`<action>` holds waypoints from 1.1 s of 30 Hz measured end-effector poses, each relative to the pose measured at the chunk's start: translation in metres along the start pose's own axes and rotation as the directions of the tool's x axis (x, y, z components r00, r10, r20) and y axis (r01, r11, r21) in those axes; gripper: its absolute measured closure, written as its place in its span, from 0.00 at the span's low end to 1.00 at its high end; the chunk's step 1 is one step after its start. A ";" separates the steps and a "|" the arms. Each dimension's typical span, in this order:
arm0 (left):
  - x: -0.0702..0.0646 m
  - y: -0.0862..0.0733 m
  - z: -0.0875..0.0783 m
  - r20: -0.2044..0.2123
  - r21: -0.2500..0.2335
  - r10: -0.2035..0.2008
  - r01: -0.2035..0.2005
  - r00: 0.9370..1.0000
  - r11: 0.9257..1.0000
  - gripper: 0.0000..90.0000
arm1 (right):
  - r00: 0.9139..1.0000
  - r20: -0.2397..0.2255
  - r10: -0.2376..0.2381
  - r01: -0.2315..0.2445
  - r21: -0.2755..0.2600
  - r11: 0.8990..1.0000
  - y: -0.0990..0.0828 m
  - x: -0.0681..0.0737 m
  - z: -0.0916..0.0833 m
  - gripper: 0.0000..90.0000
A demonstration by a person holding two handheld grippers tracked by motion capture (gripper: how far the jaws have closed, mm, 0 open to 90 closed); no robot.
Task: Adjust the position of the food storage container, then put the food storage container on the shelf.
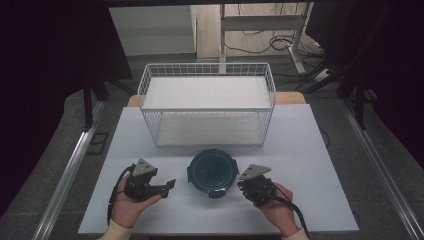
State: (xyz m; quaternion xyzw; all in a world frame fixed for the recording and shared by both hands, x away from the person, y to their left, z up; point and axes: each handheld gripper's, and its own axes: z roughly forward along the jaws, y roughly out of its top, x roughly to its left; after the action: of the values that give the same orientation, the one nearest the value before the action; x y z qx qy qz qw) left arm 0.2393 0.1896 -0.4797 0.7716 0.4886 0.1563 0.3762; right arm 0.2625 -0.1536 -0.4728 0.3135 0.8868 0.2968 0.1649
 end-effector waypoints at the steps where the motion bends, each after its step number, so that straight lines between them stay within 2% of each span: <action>1: 0.000 0.000 0.000 -0.001 -0.003 -0.004 0.004 1.000 1.000 0.26 | 1.000 0.006 0.015 -0.015 -0.015 1.000 -0.002 -0.004 -0.006 1.00; 4: 0.001 0.000 -0.002 0.000 -0.012 -0.013 0.013 1.000 1.000 0.25 | 0.997 0.013 0.073 -0.072 -0.059 0.996 -0.008 -0.018 -0.020 1.00; 6: 0.001 0.001 -0.002 0.004 -0.018 -0.018 0.018 1.000 1.000 0.25 | 0.992 0.005 0.127 -0.126 -0.098 0.987 -0.013 -0.030 -0.026 0.93; 7: 0.002 0.001 -0.002 0.005 -0.018 -0.018 0.019 1.000 1.000 0.25 | 0.988 0.002 0.152 -0.151 -0.116 0.982 -0.016 -0.035 -0.028 0.86; 9: 0.002 0.001 -0.002 0.006 -0.020 -0.021 0.021 1.000 1.000 0.25 | 0.979 0.000 0.204 -0.202 -0.154 0.967 -0.020 -0.045 -0.030 0.66; 13: 0.003 0.000 -0.003 0.012 -0.026 -0.030 0.030 0.999 0.999 0.25 | 0.963 -0.048 0.267 -0.271 -0.175 0.947 -0.027 -0.056 -0.030 0.44; 16: 0.004 0.000 -0.005 0.018 -0.034 -0.033 0.033 0.999 0.999 0.25 | 0.958 -0.067 0.277 -0.285 -0.180 0.941 -0.029 -0.059 -0.029 0.35; 19: 0.005 0.001 -0.006 0.033 -0.043 -0.044 0.046 0.998 0.998 0.25 | 0.956 -0.089 0.280 -0.292 -0.193 0.937 -0.030 -0.061 -0.029 0.33; 24: 0.004 0.001 -0.007 0.034 -0.052 -0.056 0.058 0.998 0.997 0.25 | 0.955 -0.082 0.284 -0.296 -0.207 0.933 -0.031 -0.061 -0.028 0.30; 28: 0.004 0.002 -0.008 0.023 -0.060 -0.069 0.071 0.997 0.996 0.22 | 0.961 -0.083 0.263 -0.275 -0.209 0.938 -0.030 -0.060 -0.027 0.24; 33: 0.002 0.002 -0.008 0.036 -0.061 -0.081 0.083 0.996 0.995 0.22 | 0.958 -0.104 0.267 -0.283 -0.220 0.933 -0.030 -0.060 -0.028 0.24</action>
State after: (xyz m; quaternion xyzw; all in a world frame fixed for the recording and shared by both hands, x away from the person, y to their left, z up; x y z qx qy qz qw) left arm 0.2369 0.1948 -0.4727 0.7411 0.5085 0.1429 0.4144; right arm 0.2804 -0.2232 -0.4638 0.4021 0.7987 0.4298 0.1251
